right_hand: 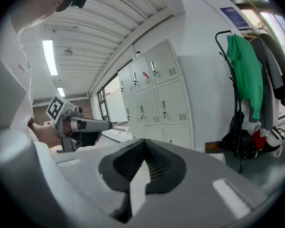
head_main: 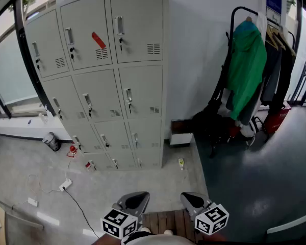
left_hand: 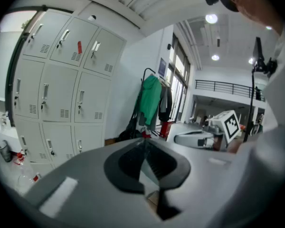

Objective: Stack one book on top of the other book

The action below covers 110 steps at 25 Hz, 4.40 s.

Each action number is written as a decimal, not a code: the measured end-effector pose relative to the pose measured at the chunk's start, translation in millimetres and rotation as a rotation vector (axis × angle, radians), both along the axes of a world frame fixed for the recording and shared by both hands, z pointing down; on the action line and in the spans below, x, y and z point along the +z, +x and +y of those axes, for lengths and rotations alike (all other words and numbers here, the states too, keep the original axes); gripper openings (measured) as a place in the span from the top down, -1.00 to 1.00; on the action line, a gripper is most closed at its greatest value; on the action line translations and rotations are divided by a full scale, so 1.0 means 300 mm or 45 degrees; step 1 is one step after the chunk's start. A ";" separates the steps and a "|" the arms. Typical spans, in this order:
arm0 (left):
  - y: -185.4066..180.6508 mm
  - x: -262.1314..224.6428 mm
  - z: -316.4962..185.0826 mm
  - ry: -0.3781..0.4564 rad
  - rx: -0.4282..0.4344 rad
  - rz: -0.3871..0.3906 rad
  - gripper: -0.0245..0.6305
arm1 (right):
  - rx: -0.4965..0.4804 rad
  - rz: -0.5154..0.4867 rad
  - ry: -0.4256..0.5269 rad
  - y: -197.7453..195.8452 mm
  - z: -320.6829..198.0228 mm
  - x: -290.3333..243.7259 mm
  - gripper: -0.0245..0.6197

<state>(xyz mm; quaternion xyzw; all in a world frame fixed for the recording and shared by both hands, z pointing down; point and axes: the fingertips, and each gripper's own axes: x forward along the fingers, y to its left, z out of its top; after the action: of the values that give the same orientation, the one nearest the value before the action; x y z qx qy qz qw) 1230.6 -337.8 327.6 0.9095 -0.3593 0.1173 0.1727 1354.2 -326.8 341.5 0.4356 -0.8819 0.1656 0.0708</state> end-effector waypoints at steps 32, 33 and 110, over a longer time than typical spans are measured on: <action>0.039 0.021 0.048 -0.035 0.013 -0.055 0.91 | -0.093 -0.008 0.016 -0.025 0.060 -0.012 0.92; 0.041 0.018 0.048 -0.032 0.013 -0.056 0.91 | -0.092 -0.009 0.016 -0.024 0.059 -0.013 0.92; -1.881 0.319 0.326 -0.077 -1.745 0.031 0.91 | -1.720 0.014 -0.043 -2.098 -0.076 0.224 0.92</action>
<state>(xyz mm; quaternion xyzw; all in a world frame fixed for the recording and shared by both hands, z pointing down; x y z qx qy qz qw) 666.4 -239.9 423.4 0.4728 -0.8484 -0.0188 0.2374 724.9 -349.5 408.8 -0.2117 -0.9576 0.0965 0.1701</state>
